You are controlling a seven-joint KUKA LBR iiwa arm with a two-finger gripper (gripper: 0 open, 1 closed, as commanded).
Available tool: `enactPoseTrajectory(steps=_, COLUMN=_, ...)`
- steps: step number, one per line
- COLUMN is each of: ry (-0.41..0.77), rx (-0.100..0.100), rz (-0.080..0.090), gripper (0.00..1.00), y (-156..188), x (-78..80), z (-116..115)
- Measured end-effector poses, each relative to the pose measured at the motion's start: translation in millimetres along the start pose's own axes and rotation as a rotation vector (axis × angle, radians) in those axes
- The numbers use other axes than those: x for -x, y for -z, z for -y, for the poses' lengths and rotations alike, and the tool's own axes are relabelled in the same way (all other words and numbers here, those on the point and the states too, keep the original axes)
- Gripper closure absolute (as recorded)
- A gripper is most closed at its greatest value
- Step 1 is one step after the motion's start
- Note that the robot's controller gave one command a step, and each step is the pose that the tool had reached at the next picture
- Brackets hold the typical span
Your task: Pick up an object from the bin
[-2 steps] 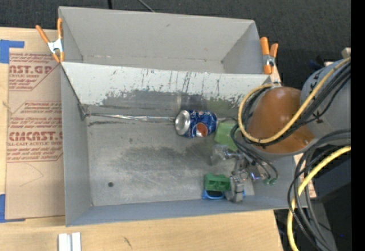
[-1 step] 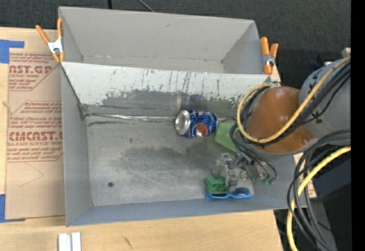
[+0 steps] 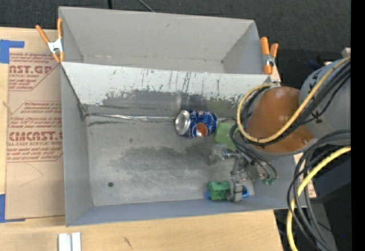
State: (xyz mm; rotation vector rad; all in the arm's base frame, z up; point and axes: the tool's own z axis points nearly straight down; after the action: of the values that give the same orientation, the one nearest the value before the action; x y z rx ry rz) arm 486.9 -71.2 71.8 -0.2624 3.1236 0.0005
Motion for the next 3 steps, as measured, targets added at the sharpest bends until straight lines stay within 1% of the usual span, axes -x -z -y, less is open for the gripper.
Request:
enactPoseTrajectory(steps=1, ry=0.0, rx=0.0, rz=0.0, gripper=1.0, y=0.0, x=0.0, z=0.0)
enactPoseTrajectory(steps=2, ry=0.0, rx=0.0, rz=0.0, gripper=0.0, y=0.0, x=0.0, z=-0.1)
enactPoseTrajectory(steps=3, ry=0.0, rx=0.0, rz=-0.002, gripper=1.0, y=0.0, x=-0.4, z=0.0)
